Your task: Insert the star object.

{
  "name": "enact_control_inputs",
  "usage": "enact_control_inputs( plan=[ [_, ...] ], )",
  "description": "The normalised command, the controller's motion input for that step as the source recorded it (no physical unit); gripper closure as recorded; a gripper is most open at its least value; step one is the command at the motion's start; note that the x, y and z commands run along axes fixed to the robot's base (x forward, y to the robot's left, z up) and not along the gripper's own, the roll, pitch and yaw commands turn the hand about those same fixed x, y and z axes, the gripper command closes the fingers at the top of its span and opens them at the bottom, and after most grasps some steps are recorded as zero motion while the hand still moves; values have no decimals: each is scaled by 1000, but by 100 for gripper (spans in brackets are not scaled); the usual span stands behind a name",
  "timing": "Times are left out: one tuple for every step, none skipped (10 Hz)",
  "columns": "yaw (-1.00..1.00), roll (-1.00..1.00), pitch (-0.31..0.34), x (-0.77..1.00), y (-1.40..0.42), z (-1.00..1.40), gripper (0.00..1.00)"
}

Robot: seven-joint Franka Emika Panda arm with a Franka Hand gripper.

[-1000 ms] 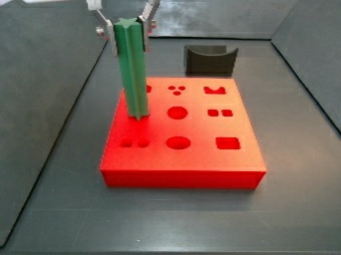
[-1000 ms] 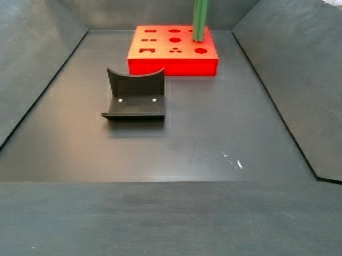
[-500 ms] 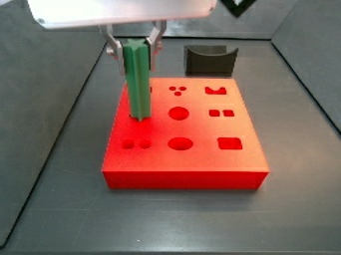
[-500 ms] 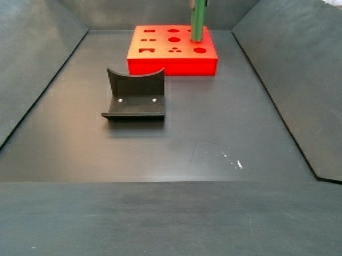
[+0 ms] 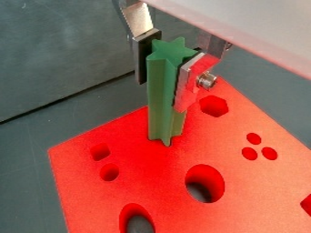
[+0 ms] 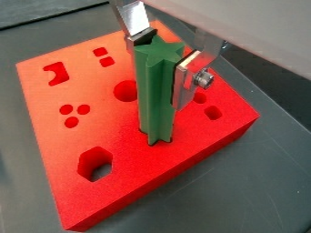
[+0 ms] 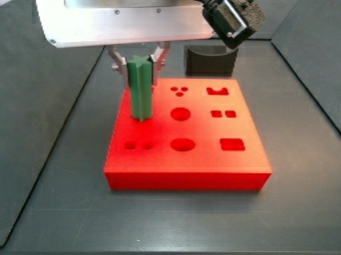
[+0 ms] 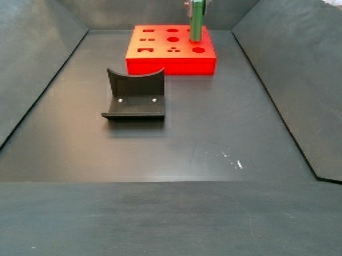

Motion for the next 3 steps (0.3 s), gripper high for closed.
enact_control_inputs(
  plan=[
    [-180,199,97,143,-51,-783,100],
    [-109,121,91,189,-63,-440,100],
    [0,0,0,0,0,0,100]
  ],
)
